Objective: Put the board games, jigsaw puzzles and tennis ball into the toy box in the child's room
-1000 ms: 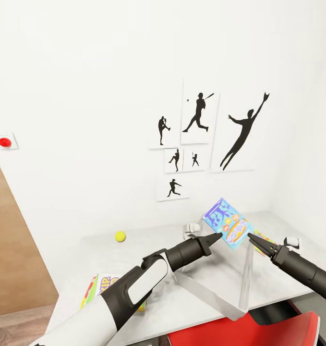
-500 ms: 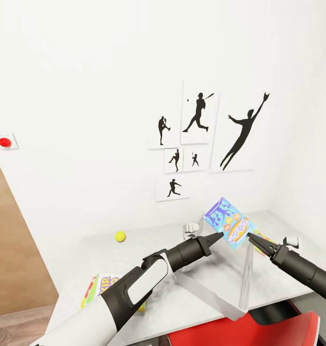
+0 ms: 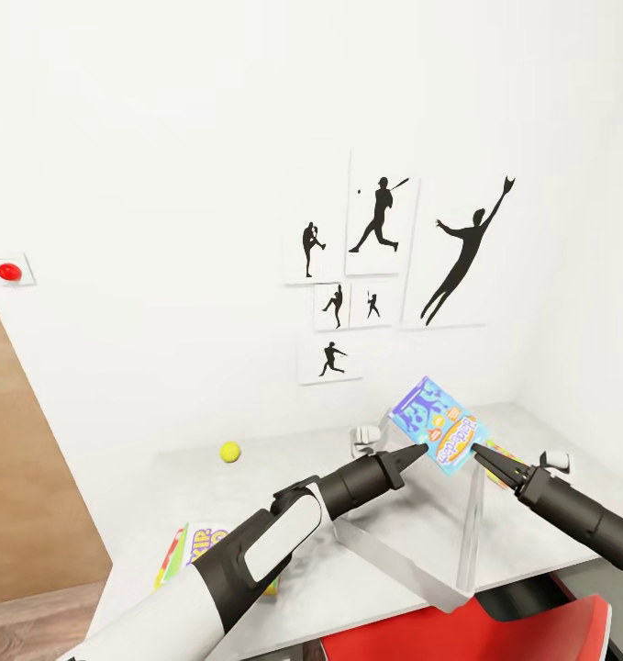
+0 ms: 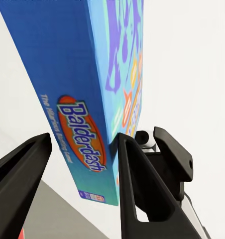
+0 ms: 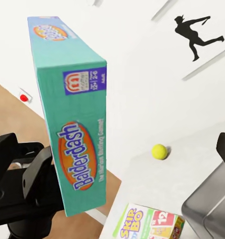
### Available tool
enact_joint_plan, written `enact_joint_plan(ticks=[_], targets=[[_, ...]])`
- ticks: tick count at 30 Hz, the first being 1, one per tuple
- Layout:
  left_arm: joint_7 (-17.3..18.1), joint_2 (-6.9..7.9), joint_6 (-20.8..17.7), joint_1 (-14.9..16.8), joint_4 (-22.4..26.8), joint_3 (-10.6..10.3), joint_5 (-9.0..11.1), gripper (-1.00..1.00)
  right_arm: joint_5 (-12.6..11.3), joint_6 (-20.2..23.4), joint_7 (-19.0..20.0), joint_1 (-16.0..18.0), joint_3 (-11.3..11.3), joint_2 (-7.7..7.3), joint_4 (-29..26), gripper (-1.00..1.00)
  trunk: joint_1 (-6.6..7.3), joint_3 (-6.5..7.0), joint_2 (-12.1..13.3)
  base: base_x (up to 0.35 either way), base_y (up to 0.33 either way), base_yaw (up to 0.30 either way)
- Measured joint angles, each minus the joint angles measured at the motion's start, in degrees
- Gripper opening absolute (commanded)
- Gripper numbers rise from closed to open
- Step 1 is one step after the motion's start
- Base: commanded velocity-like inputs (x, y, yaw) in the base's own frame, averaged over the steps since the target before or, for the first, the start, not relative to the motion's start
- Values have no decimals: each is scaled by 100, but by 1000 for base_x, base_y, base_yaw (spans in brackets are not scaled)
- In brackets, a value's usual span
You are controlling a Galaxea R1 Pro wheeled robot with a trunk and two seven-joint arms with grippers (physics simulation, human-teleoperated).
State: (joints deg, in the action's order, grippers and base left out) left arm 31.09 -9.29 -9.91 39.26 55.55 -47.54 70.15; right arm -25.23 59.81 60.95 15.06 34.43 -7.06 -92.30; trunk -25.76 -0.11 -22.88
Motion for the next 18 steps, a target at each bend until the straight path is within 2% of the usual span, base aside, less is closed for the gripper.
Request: enact_joint_plan(ticks=[18], targets=[[-18, -26, -2, 0, -3, -5, 8, -100, 0, 0, -7, 94, -12, 134, 0, 100, 0, 0, 0, 0, 0, 0]])
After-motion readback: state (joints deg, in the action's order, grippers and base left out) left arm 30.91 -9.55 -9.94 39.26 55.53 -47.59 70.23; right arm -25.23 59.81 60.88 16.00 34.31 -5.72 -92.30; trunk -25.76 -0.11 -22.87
